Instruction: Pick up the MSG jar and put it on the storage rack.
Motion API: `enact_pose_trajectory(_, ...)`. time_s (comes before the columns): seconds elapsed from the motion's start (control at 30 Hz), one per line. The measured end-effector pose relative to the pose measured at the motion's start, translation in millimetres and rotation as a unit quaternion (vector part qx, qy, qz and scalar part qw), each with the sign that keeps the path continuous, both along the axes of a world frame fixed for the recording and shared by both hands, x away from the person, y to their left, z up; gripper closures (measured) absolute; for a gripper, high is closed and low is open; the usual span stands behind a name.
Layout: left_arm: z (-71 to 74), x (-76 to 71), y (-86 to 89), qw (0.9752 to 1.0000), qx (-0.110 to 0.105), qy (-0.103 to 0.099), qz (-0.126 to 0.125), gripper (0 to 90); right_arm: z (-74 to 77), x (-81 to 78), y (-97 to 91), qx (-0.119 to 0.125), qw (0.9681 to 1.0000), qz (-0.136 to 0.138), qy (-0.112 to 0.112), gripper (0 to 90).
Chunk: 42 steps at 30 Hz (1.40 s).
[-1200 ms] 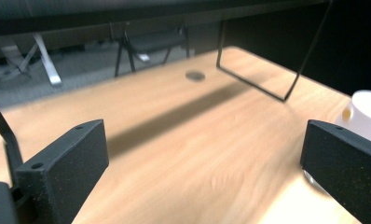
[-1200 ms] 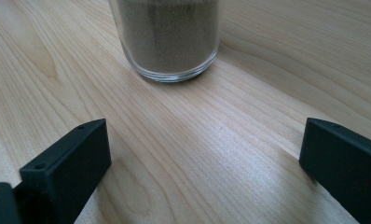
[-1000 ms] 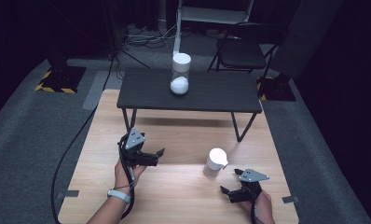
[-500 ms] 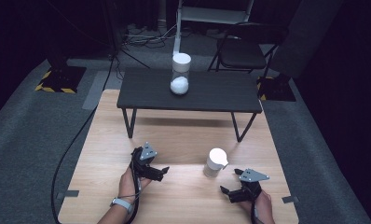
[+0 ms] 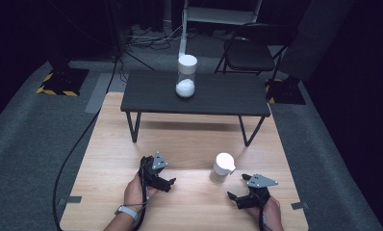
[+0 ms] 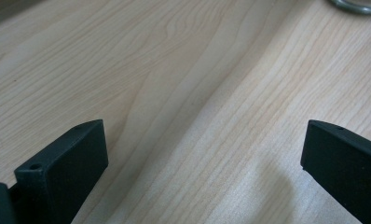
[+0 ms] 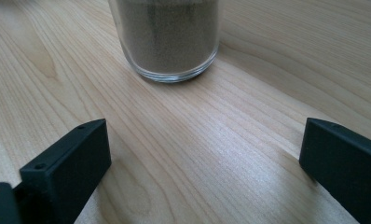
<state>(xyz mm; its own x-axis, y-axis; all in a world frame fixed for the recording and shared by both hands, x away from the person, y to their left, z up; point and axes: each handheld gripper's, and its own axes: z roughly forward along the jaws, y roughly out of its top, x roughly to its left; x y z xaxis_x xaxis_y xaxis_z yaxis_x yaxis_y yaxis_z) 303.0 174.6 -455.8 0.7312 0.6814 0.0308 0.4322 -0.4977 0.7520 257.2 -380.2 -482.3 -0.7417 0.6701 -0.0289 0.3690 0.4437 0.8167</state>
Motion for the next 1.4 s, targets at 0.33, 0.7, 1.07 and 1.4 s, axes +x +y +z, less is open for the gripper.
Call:
enact_pose_trajectory(0.33, -5.4, 2.5, 0.4, 0.9999, 0.006, 0.009, -0.001, 0.3, -0.1, 0.0, 0.0, 0.000, 1.0000, 0.000, 0.000, 1.7)
enact_pose_trajectory(0.7, -14.4, -1.2, 1.2, 0.9997, -0.015, 0.000, 0.017, 0.1, -0.1, -0.1, 0.1, 0.000, 1.0000, -0.001, 0.000, 1.7)
enact_pose_trajectory(1.07, -39.0, -13.1, 5.0, 0.9970, -0.059, -0.042, 0.026, 0.0, -0.2, -0.2, 0.1, 0.000, 1.0000, -0.001, 0.000, 1.7)
enact_pose_trajectory(1.4, -41.6, -14.5, 2.8, 0.9964, -0.063, -0.047, 0.033, 0.0, -0.2, -0.2, 0.1, 0.000, 1.0000, -0.001, 0.000, 1.7)
